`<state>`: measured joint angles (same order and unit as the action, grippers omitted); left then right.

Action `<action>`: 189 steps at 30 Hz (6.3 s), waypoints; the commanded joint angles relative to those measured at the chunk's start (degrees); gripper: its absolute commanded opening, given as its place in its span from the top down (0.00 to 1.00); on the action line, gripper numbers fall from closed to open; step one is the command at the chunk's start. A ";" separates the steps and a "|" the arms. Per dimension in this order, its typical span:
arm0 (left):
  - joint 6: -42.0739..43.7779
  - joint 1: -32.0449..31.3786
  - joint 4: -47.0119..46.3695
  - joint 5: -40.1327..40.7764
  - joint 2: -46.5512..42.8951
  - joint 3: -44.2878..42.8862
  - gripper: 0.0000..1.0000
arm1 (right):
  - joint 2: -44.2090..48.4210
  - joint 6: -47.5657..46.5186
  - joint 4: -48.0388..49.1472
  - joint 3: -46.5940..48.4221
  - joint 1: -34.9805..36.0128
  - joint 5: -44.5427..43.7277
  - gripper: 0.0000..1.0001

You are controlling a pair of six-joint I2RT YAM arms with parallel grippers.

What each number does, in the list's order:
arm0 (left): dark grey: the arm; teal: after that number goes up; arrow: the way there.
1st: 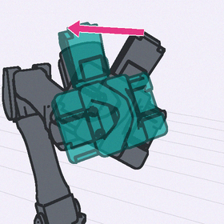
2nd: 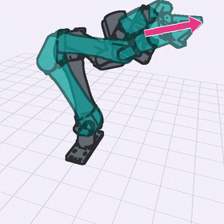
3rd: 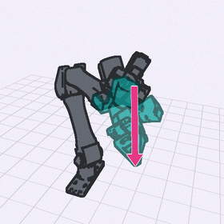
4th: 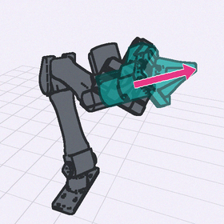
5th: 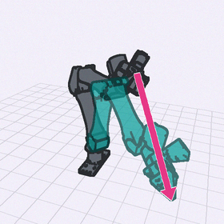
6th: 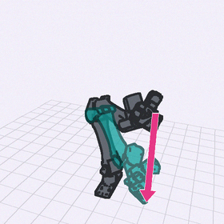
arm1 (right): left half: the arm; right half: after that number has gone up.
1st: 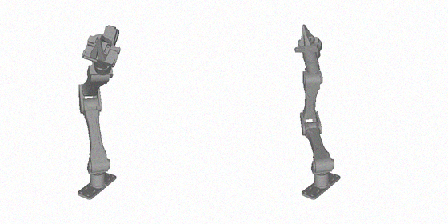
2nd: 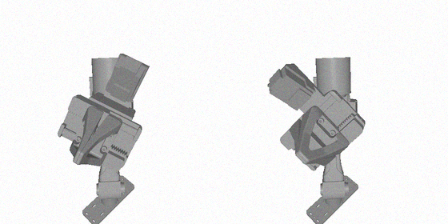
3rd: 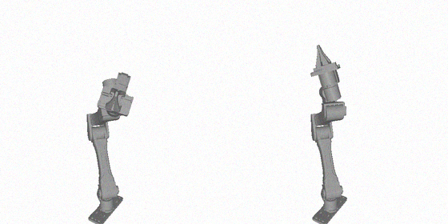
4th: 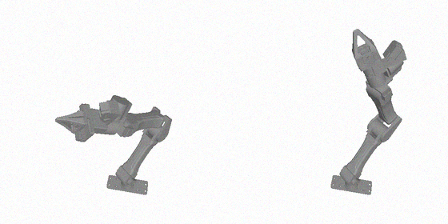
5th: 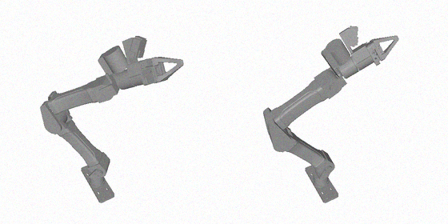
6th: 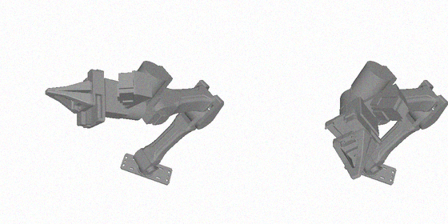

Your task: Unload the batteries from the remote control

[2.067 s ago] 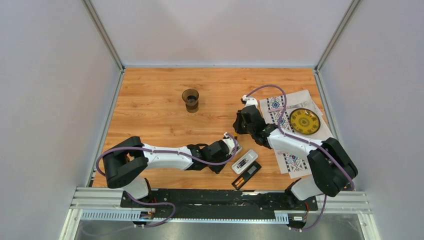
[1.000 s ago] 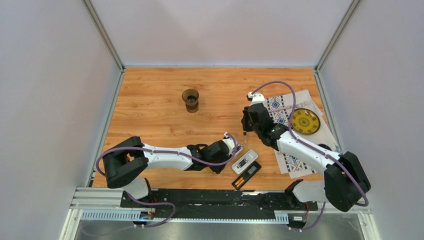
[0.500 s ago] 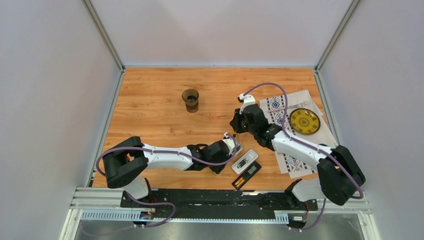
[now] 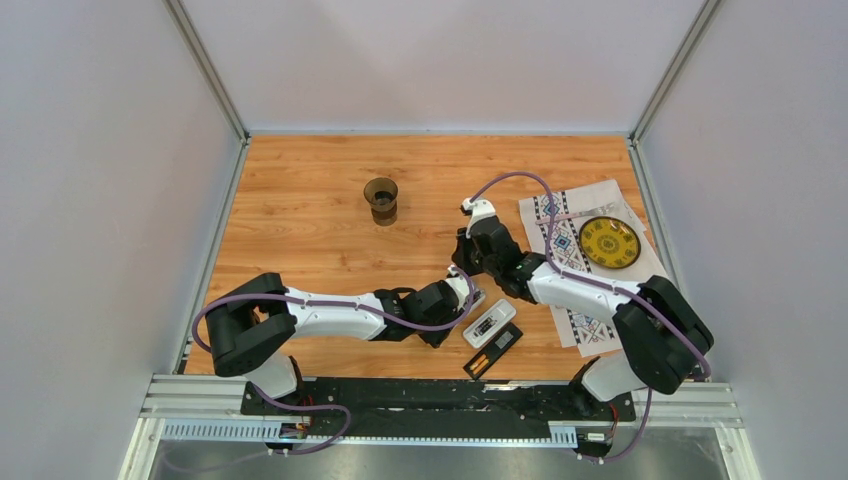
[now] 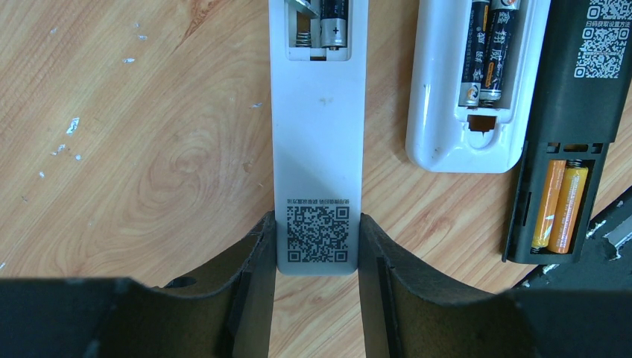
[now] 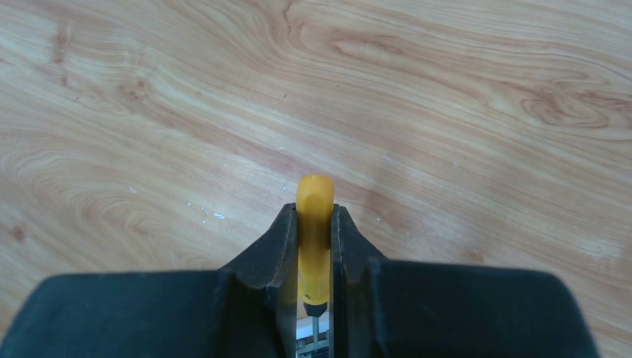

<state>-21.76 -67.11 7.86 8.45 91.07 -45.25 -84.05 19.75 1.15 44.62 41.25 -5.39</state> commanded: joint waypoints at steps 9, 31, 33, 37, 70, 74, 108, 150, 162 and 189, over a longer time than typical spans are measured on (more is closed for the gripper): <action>-0.83 -0.12 2.51 -0.19 -0.10 0.61 1.00 | -1.03 -0.41 1.32 0.03 3.66 -28.25 1.00; -1.80 -0.04 3.22 2.45 -1.59 1.13 1.00 | 6.70 -0.68 -2.99 1.26 3.66 -29.51 1.00; -1.80 -0.04 3.83 3.59 -2.29 1.40 1.00 | 7.76 -0.24 -3.34 1.35 3.40 -28.02 1.00; -1.62 0.05 4.27 5.08 -4.31 2.45 1.00 | 11.18 0.82 -2.91 0.56 1.64 -23.28 1.00; 3.56 7.08 6.47 6.14 -12.84 6.67 0.23 | 19.89 3.63 3.78 -2.96 -2.23 0.64 1.00; 4.18 7.43 6.47 5.79 -14.95 6.32 0.24 | 19.89 3.89 3.77 -2.87 -2.41 1.78 1.00; -14.37 22.90 -33.62 -38.86 -27.79 3.95 0.77 | 29.91 20.59 11.60 0.29 -2.50 27.71 1.00; -1.44 25.19 -3.46 -44.13 -40.27 -6.95 1.00 | 19.01 21.65 12.30 15.41 -5.40 54.78 0.51; -1.97 25.28 -4.25 -44.31 -39.91 -6.86 1.00 | 18.13 19.10 8.96 13.65 -4.87 54.26 0.64; -2.24 25.28 -4.78 -44.05 -40.18 -6.34 0.99 | 17.17 18.48 7.47 12.68 -4.52 53.11 1.00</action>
<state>-25.52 -41.80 5.82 -34.39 51.90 -50.30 -66.57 37.50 9.74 56.99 36.58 48.31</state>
